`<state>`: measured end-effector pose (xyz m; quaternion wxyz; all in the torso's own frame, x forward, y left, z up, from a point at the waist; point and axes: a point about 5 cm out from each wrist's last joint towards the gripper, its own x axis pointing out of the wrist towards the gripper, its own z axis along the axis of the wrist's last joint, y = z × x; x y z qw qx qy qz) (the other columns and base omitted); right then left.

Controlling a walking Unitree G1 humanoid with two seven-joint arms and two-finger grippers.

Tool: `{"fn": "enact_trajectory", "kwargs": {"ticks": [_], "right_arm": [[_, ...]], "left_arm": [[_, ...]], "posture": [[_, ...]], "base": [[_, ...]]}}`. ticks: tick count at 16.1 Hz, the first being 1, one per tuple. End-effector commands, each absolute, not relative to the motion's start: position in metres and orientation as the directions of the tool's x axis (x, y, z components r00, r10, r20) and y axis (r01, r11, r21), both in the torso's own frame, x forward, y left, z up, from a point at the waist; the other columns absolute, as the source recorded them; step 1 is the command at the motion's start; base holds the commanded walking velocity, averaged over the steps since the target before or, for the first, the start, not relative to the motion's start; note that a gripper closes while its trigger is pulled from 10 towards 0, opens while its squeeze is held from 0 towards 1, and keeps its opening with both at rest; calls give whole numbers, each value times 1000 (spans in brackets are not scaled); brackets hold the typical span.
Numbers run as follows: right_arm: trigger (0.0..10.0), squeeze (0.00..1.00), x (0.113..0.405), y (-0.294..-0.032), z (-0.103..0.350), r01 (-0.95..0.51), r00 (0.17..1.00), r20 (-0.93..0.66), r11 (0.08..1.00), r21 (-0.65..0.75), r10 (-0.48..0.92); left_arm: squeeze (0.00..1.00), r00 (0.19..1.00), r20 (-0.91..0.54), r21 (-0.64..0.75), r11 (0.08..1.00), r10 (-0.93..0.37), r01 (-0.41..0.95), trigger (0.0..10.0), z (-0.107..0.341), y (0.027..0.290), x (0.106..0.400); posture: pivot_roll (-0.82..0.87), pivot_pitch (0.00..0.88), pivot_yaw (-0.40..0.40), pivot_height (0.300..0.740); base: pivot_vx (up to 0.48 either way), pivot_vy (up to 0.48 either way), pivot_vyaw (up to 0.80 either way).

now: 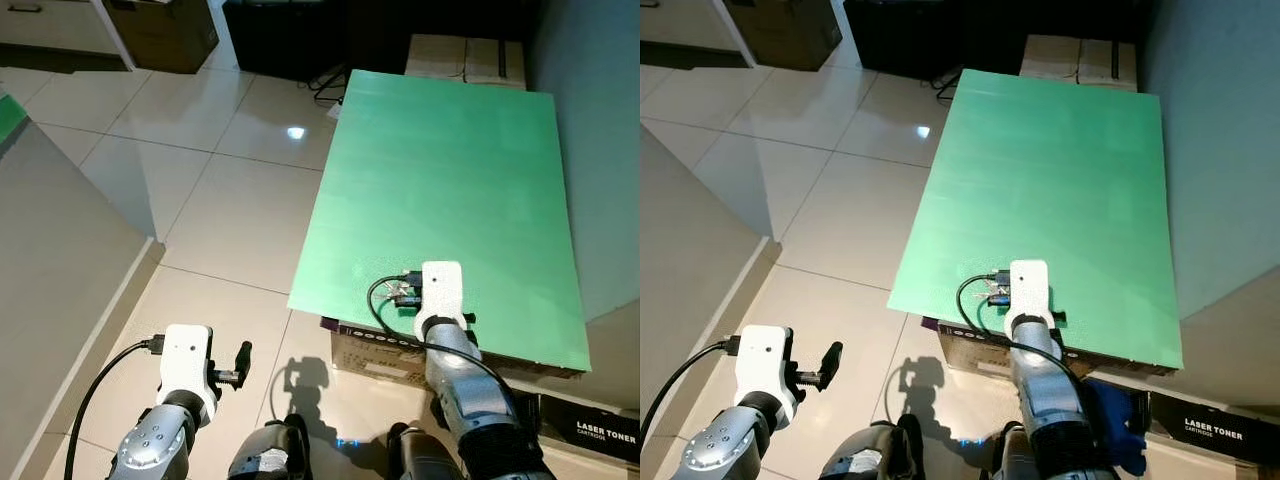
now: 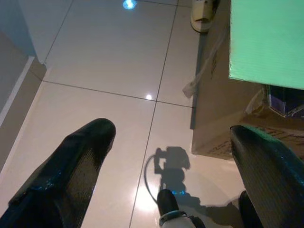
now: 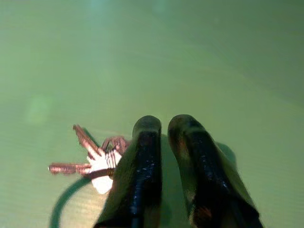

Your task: Hang keys on a hook

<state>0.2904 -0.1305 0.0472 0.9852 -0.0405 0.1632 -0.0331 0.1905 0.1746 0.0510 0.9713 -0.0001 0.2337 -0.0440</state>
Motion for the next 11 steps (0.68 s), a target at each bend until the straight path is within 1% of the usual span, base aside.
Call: {"fn": "enact_trajectory", "kwargs": {"ticks": [1, 4, 7, 8, 11], "right_arm": [[10000, 1000, 288, -133, 45, 56, 939, -335, 996, -68, -75], [10000, 1000, 287, -147, 49, 46, 946, -318, 996, -78, -68], [10000, 1000, 284, -152, 46, 34, 940, -332, 991, -133, -76], [10000, 0, 283, -155, 44, 31, 934, -347, 986, -164, -87], [10000, 0, 282, -153, 46, -55, 934, -357, 988, -148, -2]], "left_arm": [[0, 877, -475, -10, 997, -67, 71, 10000, 46, 180, 185], [0, 879, -474, -9, 998, -55, 58, 10000, 46, 181, 182], [0, 880, -473, -10, 999, -49, 51, 10000, 46, 181, 181], [0, 880, -473, -10, 999, -47, 48, 10000, 46, 181, 180], [0, 881, -471, -14, 999, -44, 43, 10000, 45, 179, 181]], "posture": [[-10, 205, 106, 740], [-1, 199, 94, 740], [-1, 195, 88, 740], [0, 190, 86, 740], [-6, 181, 80, 740]], "base": [[0, 0, 0], [0, 0, 0], [0, 0, 0], [0, 0, 0], [0, 0, 0]]}}
